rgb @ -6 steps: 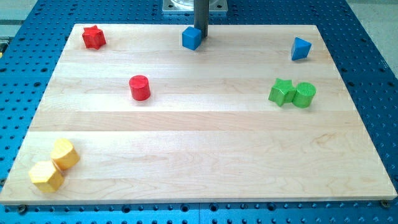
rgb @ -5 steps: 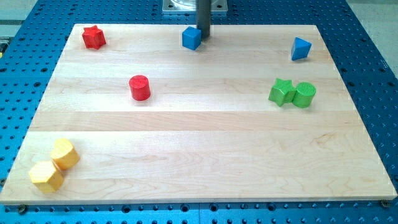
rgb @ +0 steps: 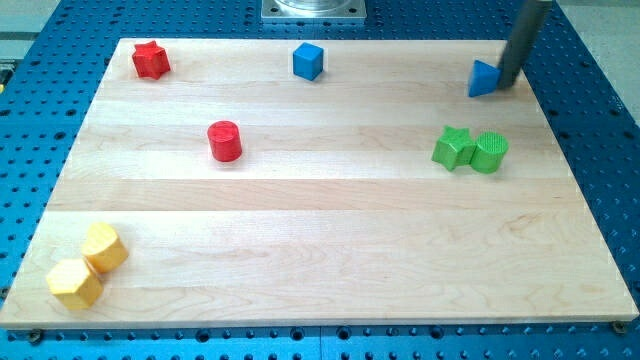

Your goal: Move the blue triangle diagonally bottom right to the blue cube

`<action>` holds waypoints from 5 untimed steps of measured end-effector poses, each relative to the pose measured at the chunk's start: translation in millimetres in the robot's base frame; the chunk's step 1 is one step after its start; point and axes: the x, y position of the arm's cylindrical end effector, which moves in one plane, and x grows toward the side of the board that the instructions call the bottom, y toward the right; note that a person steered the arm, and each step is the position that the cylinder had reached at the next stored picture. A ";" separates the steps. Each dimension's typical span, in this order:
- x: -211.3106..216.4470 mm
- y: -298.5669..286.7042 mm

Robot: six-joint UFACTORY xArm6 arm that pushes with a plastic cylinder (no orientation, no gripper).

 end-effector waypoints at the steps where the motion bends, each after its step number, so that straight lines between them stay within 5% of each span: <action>1: 12.9 -134.6; 2: 36.4 -230.4; 5: 159.6 -143.3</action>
